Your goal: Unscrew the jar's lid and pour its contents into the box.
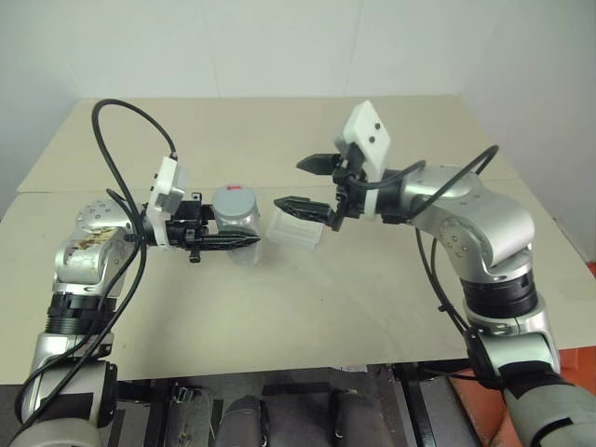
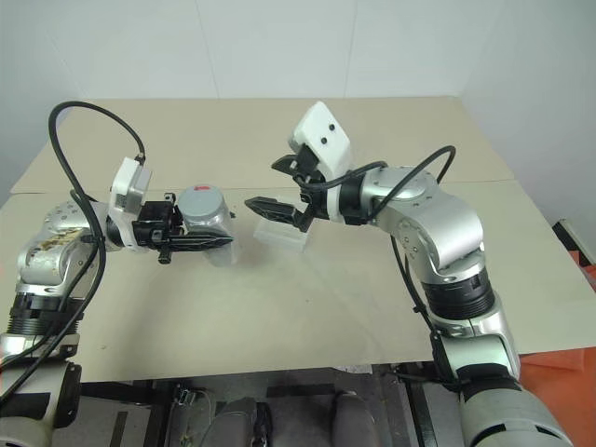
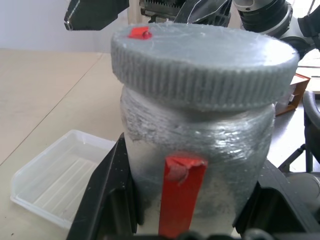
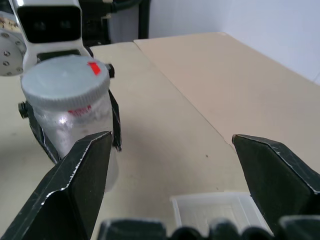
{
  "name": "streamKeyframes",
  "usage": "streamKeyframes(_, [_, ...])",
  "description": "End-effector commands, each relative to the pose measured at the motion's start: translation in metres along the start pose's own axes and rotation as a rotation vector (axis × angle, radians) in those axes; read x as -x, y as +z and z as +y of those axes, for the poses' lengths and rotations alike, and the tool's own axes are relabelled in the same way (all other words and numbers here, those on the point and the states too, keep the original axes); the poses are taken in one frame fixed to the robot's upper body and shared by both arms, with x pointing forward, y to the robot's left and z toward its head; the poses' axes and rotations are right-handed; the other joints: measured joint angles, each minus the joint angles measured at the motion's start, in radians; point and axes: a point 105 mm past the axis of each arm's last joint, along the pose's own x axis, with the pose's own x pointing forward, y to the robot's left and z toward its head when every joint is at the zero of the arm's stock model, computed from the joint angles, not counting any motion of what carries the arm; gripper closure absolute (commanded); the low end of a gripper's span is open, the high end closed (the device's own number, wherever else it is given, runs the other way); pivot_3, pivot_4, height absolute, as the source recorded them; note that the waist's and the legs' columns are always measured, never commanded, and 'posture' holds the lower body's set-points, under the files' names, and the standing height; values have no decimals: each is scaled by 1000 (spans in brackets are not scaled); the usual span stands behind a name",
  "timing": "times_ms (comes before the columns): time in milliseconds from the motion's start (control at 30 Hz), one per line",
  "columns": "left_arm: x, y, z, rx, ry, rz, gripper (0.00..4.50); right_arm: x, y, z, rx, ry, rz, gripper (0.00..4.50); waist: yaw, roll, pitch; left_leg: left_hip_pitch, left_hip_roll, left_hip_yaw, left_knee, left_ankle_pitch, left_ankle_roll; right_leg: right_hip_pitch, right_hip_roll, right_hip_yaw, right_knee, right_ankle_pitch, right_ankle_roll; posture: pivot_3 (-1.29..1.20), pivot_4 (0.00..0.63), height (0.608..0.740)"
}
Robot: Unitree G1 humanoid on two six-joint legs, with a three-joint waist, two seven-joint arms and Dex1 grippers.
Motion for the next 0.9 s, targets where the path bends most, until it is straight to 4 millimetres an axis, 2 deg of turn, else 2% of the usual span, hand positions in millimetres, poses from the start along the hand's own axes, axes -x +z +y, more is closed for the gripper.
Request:
streamKeyframes(33, [0,11,1,-52,-2,-18,2577,9,24,17,32,93,-106,65,0,0,0,0,0,0,0,0,0,0,0,0,0,0,0,0,150,740])
streamKeyframes(200, [-6,9,3,-45,-8,-26,2577,-1,37,36,14,171,-170,65,-1,0,0,0,0,0,0,0,0,0,0,0,1,0,0,0,150,740])
streamKeyframes(400, [-11,10,6,-51,-18,-32,2577,-18,41,44,15,194,-187,65,0,0,0,0,0,0,0,0,0,0,0,0,1,0,0,0,150,740])
streamKeyframes(700, [-12,11,6,-60,-27,-29,2577,-48,36,37,56,115,-115,65,-1,0,0,0,0,0,0,0,0,0,0,0,1,0,0,0,150,740])
streamKeyframes(900, [-9,12,5,-66,-28,-26,2577,-52,33,31,53,94,-105,65,-1,0,0,0,0,0,0,0,0,0,0,0,1,0,0,0,150,740])
